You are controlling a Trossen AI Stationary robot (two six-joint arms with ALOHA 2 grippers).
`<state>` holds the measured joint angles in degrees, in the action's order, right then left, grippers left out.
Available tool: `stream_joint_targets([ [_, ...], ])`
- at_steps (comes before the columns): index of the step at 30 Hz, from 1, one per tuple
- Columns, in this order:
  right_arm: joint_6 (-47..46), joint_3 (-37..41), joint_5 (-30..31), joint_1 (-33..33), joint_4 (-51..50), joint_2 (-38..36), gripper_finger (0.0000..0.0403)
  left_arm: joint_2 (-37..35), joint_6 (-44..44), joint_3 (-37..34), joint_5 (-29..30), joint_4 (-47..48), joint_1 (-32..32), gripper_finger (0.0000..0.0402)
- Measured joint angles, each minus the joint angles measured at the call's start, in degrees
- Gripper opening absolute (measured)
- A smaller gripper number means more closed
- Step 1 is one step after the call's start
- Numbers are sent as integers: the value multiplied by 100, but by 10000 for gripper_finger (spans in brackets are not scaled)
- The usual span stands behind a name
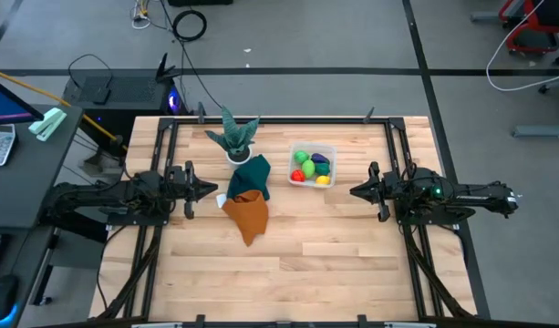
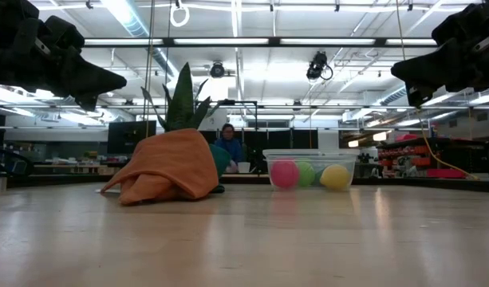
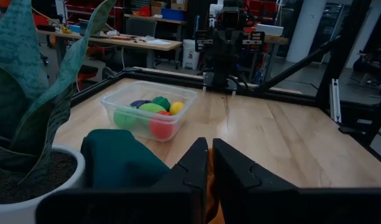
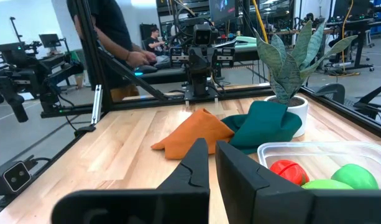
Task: Pick and placing Produce into tupperware
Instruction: Return to Home Position
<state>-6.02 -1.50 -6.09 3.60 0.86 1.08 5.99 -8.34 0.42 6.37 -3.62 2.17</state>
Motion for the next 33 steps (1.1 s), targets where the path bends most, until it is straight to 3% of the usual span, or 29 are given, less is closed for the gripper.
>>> stream_joint_targets([
  [33,0,-2,1,0,0,0,0,1,1,1,2,1,0,37],
])
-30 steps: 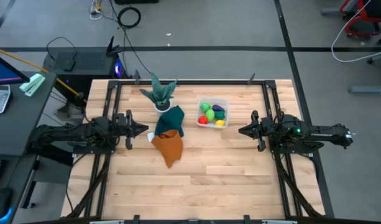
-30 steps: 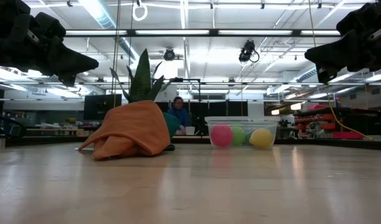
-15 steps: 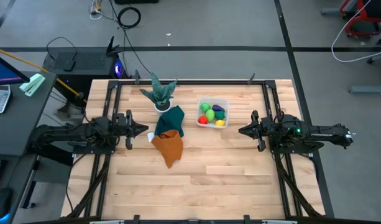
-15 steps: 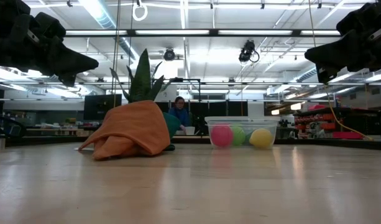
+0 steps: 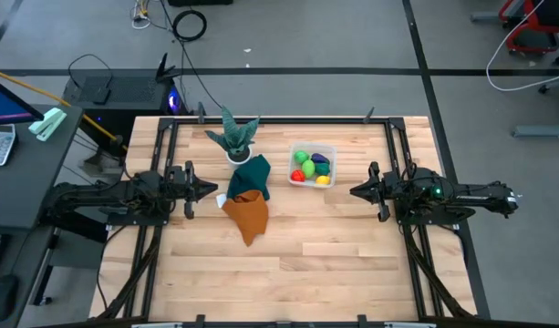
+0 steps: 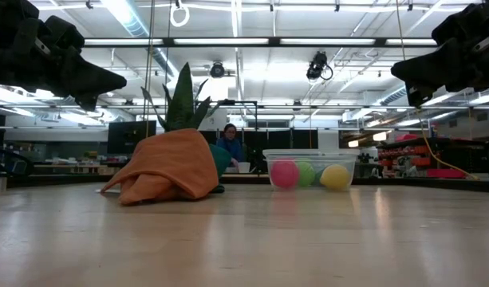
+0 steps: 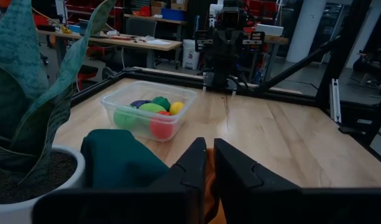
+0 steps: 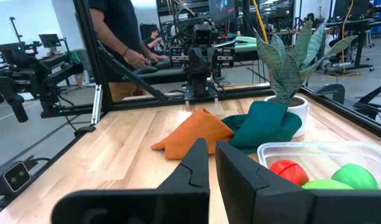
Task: Pick and placing Produce into tupperware
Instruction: Return to Home Position
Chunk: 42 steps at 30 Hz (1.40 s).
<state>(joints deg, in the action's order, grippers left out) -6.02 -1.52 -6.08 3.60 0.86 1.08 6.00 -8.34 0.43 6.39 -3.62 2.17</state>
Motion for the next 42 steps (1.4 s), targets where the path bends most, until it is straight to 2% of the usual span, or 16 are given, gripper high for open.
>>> stream_joint_targets([
  [7,0,0,-1,2,-2,0,0,0,0,-2,-1,0,2,28],
  [17,0,0,-1,2,0,0,0,0,0,0,-1,0,1,41],
  [27,0,0,-1,2,-1,0,0,-2,0,-1,0,-1,2,25],
  [42,0,0,0,1,-1,0,0,0,0,-1,-2,-1,1,38],
])
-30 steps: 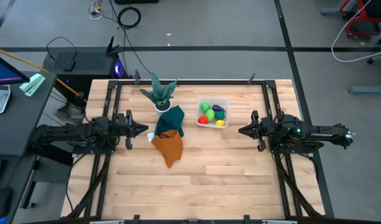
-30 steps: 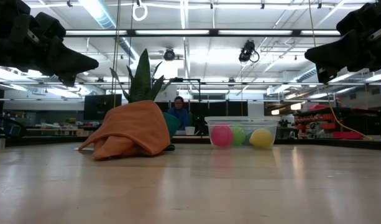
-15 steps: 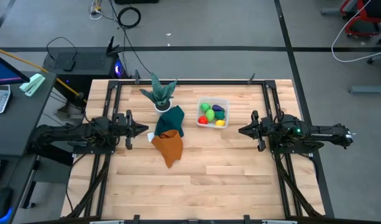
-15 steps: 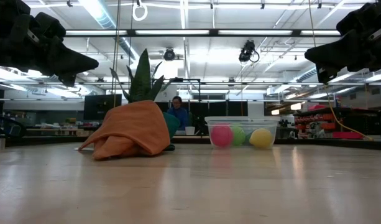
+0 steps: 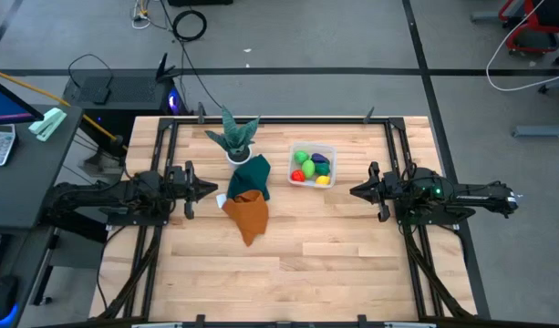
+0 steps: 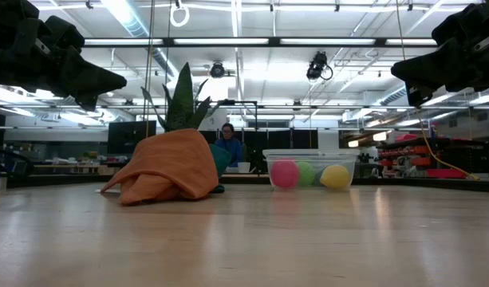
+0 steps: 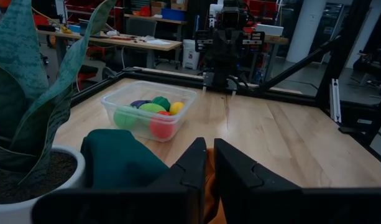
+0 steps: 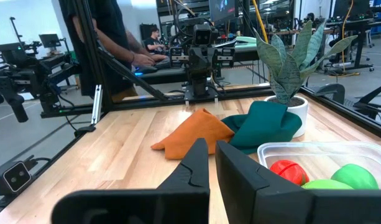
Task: Pick and placing Produce into tupperware
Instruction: Return to Home Position
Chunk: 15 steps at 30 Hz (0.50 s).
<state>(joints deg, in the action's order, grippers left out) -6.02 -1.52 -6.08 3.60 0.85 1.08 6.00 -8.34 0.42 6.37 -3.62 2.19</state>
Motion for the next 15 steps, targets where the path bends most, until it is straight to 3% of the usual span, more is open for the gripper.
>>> stream_joint_targets([
  [15,0,0,1,0,1,0,0,0,0,-1,2,0,-1,40],
])
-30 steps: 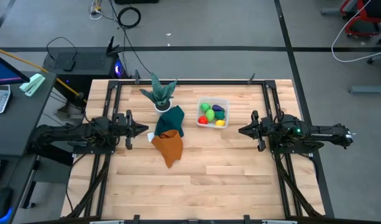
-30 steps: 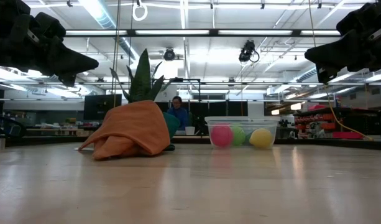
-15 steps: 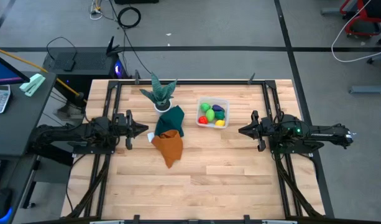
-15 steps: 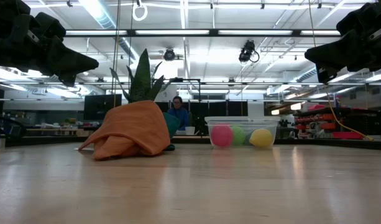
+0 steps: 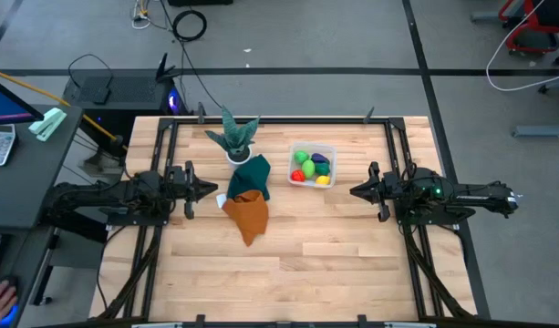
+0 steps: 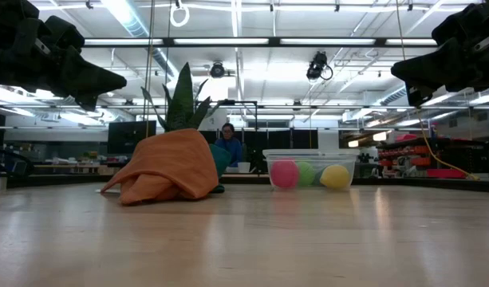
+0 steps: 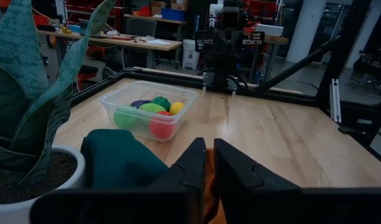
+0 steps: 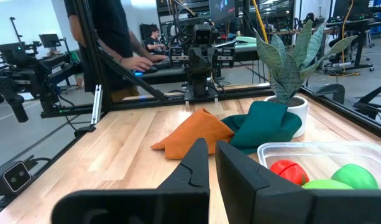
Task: Pick and placing Produce into tupperware
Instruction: Return to Home Position
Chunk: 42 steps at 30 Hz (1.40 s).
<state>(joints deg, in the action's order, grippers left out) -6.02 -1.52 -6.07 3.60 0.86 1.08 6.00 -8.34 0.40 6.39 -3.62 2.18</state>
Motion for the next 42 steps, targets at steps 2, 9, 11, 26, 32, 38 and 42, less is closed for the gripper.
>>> stream_joint_targets([
  [2,0,0,-2,2,-1,0,0,-1,0,0,-1,-1,0,40],
  [9,0,0,-2,0,-1,0,0,0,0,2,1,-2,-1,28],
  [11,0,0,-2,0,0,0,0,-1,-1,0,-2,1,0,26],
  [26,0,0,-2,1,0,0,0,-1,0,0,1,1,-1,40],
  [32,0,0,-2,0,-2,0,0,0,0,2,1,1,-1,31],
  [38,0,0,-2,0,0,0,0,0,0,0,-1,0,0,32],
  [42,0,0,-2,1,-1,0,0,-1,0,1,-1,1,0,39],
])
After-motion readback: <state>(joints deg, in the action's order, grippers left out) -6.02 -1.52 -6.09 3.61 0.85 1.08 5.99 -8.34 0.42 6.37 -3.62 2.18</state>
